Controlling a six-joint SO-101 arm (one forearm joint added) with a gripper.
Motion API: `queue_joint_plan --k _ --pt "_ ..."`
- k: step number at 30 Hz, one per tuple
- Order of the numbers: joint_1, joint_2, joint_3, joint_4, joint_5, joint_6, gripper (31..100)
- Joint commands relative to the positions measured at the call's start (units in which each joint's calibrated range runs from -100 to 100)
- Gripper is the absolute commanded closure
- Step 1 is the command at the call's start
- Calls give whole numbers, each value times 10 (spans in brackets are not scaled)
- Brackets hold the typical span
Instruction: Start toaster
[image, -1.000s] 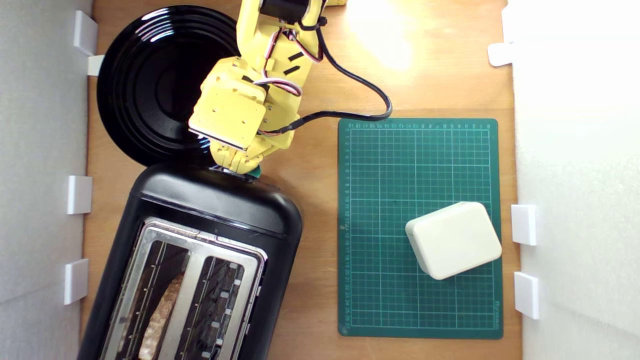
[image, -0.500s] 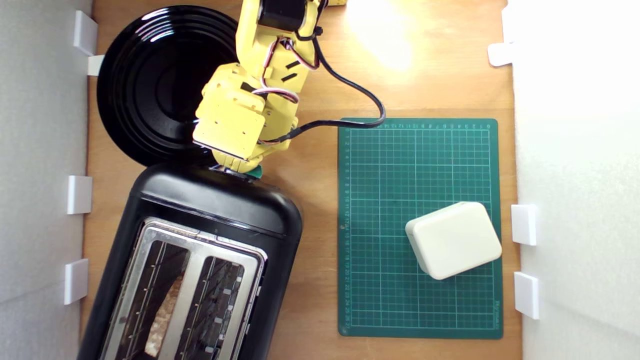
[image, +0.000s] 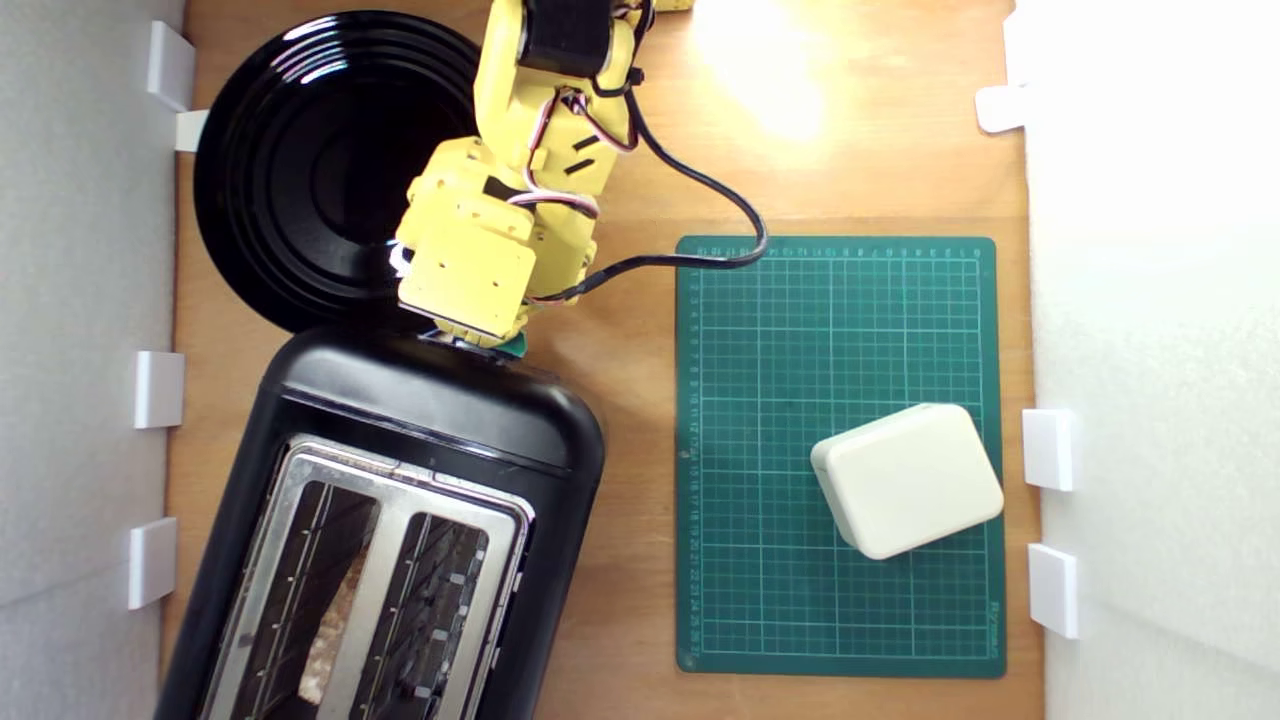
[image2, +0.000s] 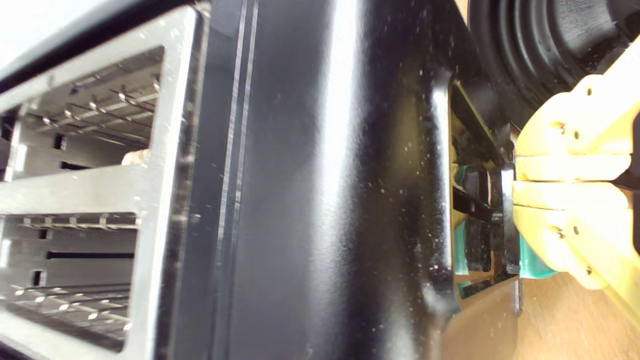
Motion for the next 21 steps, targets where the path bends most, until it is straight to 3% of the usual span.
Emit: queue_joint_plan --k 1,21 --pt "1 17 2 -8 -11 0 989" --pt "-13 107 2 -3 -19 -15 989"
